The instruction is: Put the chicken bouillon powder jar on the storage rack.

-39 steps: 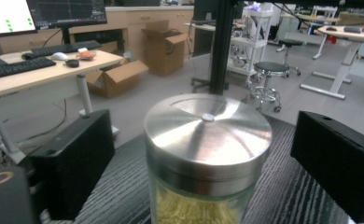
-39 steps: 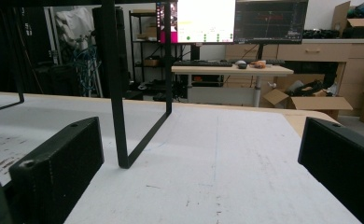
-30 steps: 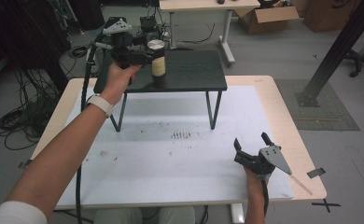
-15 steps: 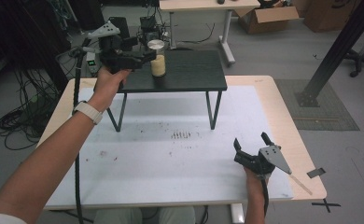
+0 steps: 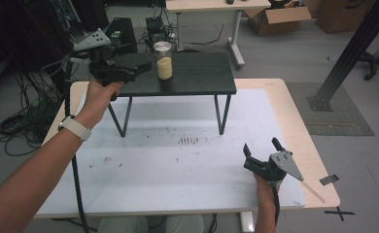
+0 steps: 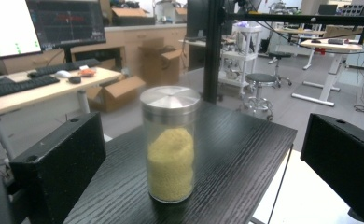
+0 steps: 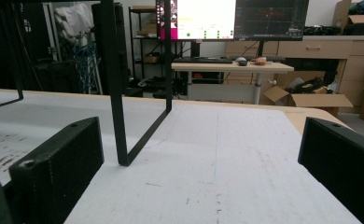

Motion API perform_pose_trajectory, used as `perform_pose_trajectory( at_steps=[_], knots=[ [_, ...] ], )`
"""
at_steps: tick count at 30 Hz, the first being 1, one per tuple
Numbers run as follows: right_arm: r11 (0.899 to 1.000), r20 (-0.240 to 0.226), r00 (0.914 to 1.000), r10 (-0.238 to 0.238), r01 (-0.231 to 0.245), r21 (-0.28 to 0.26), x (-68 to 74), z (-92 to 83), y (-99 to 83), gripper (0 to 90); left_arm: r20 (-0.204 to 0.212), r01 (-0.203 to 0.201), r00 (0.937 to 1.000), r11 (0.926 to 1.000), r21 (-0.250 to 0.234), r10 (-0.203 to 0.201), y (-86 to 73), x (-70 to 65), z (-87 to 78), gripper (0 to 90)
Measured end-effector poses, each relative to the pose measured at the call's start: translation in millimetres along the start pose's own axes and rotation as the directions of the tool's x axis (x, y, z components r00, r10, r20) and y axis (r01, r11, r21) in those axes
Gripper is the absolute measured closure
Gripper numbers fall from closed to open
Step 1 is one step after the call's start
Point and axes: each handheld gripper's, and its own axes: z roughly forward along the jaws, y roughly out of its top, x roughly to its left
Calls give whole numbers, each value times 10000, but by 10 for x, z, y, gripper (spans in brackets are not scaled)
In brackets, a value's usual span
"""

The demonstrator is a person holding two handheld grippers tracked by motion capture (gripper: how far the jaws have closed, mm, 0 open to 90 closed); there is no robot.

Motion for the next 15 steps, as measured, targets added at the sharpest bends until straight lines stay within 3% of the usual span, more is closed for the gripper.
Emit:
perform_pose_trajectory(
  at_steps=[15],
  knots=[
    [10000, -12, 10000, -26, 26, 57, 2, 6, 2, 0, 189, -216, 9996, 9994, -288, 222, -123, -129, -375, 4]
  ],
)
